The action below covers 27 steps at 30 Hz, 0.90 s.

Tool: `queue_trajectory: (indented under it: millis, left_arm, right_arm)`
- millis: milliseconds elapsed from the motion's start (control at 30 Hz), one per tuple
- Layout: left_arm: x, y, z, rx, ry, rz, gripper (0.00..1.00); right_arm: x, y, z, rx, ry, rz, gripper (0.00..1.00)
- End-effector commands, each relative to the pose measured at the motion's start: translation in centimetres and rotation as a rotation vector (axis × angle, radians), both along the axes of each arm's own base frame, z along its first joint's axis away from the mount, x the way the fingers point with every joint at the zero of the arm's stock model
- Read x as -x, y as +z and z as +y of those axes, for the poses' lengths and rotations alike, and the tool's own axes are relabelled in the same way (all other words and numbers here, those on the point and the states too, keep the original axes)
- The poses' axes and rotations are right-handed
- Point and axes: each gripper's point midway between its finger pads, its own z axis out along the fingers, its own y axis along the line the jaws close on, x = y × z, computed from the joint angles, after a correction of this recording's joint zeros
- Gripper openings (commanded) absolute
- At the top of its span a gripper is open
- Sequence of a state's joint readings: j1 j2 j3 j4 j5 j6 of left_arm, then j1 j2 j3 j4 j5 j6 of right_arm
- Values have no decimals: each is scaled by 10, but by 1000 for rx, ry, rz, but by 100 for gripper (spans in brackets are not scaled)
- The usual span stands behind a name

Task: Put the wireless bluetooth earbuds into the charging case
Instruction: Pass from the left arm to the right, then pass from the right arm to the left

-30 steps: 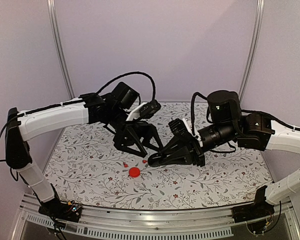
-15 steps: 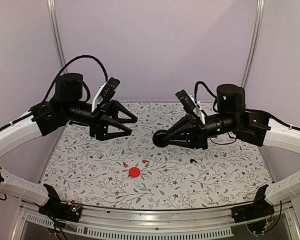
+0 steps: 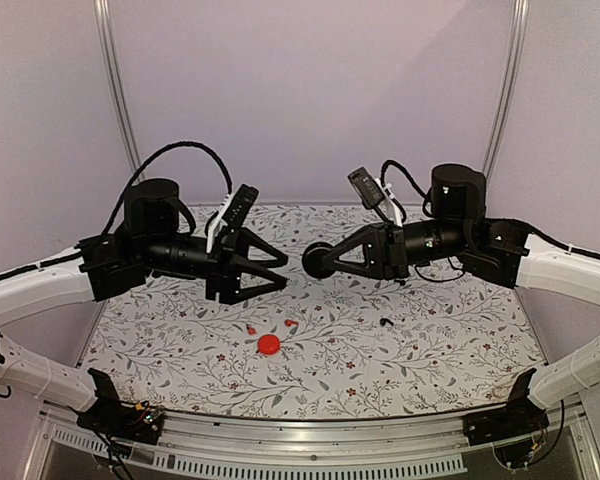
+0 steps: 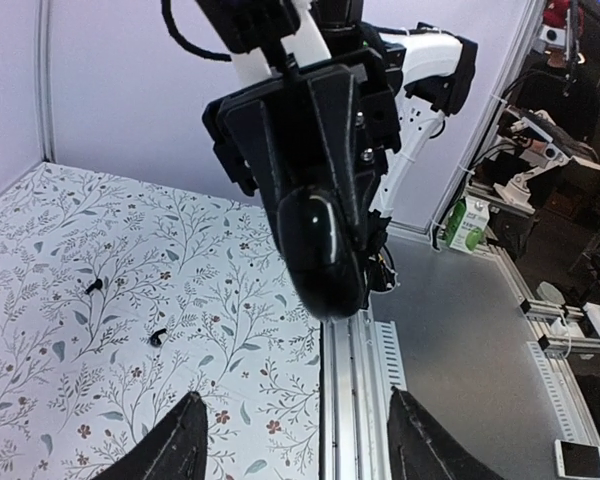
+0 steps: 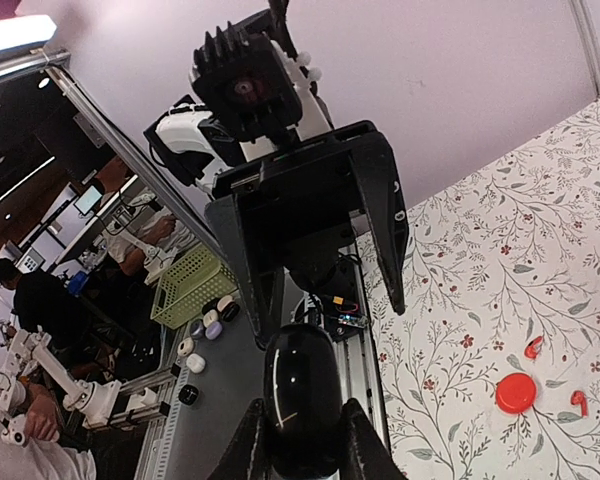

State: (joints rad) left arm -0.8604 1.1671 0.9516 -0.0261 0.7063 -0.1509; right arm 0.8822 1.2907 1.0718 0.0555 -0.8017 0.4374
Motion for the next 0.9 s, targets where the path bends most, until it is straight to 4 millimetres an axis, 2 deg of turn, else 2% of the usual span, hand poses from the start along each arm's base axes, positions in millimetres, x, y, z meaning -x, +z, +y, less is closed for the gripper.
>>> queue_trajectory:
  millis: [0,233,367,500,633,733,867]
  left_arm:
    - [7,11,-16,50,-24,-26,60]
    - [14,19,-30,93,-55,-14,57]
    - [11,21,-32,91,-25,-32,57]
    - [-12,24,-22,63,168,-127,62]
    - [-42,18,1,-15,418,-290,67]
    - [-58,13,12,-90,527,-393,75]
    - [-62,10,3,-155,527,-451,84]
  right_arm:
    - [-3,-2,3,-4,3,38,7]
    - [-6,-6,5,3,-4,31,8]
    - [-9,-10,5,19,-25,26,7]
    - [-28,-16,2,63,-139,38,9]
    - [-56,-35,-9,130,-278,91,9]
    - [-68,-41,-15,142,-345,115,9]
    - [-73,-44,-14,148,-369,135,9]
